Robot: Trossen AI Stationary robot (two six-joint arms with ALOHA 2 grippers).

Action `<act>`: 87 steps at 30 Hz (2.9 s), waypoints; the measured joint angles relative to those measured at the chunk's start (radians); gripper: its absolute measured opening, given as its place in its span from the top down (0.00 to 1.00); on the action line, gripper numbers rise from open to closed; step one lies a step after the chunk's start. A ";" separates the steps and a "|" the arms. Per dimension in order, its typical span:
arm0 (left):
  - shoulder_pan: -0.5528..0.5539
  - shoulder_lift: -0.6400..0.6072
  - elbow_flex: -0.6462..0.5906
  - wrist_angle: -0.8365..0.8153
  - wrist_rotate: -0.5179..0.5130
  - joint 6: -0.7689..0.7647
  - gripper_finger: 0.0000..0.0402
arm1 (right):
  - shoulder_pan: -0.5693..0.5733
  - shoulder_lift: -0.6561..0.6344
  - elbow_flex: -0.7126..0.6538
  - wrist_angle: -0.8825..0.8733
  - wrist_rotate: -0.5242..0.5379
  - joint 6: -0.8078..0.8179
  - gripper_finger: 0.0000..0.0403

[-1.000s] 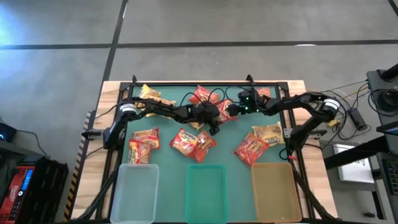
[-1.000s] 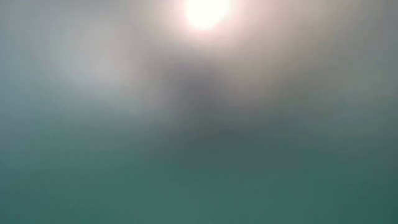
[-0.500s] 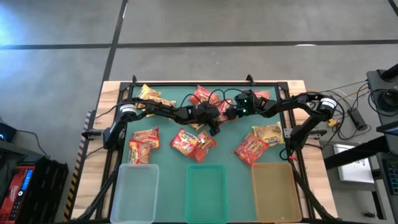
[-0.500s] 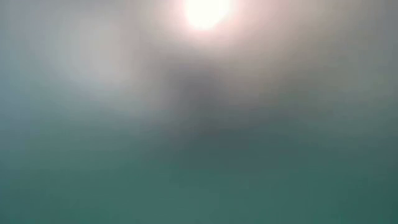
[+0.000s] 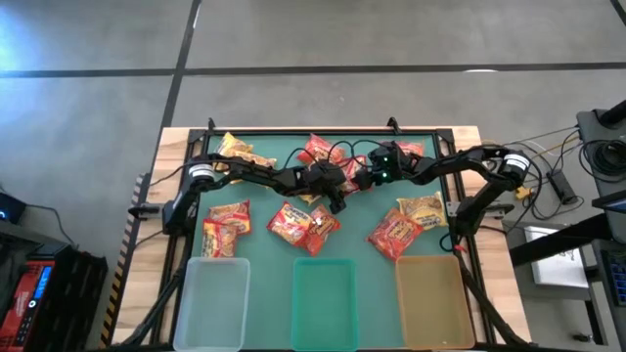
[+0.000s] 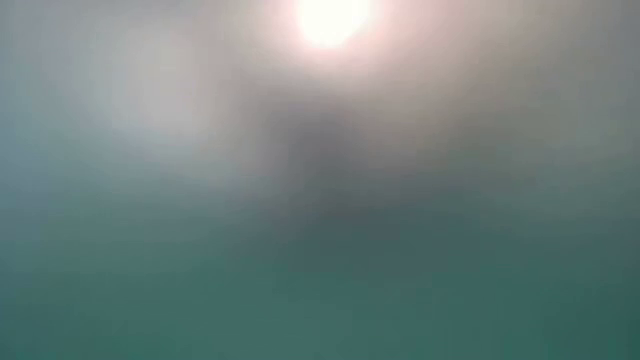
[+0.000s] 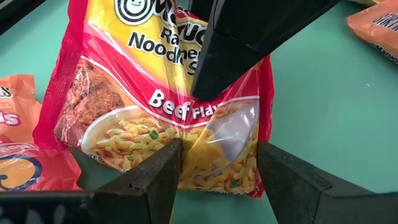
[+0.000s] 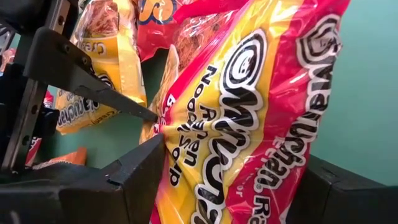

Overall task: Sort Maruchan noodles
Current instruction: Put the red noodle pack into the orange bin

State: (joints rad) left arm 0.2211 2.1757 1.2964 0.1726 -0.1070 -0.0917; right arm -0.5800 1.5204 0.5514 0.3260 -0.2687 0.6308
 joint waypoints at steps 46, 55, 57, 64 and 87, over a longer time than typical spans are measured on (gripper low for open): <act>-0.004 -0.017 -0.002 -0.030 -0.013 0.000 0.52 | 0.006 -0.001 0.129 -0.160 0.007 -0.054 0.57; -0.005 -0.045 -0.002 -0.108 -0.016 0.000 0.52 | 0.005 -0.002 0.129 -0.171 0.007 -0.080 0.57; -0.005 -0.050 -0.002 -0.134 -0.034 0.000 0.52 | 0.005 -0.004 0.129 -0.175 0.007 -0.090 0.57; -0.005 -0.080 -0.004 -0.222 -0.140 -0.002 0.52 | -0.002 -0.020 0.129 -0.194 0.007 -0.113 0.57; -0.010 -0.103 -0.004 -0.191 -0.141 -0.004 0.52 | -0.056 -0.123 0.124 -0.269 0.062 -0.187 0.57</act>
State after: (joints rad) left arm 0.2111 2.0727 1.2926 -0.0183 -0.2482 -0.0959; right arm -0.6357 1.3973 0.6750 0.0572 -0.2066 0.4438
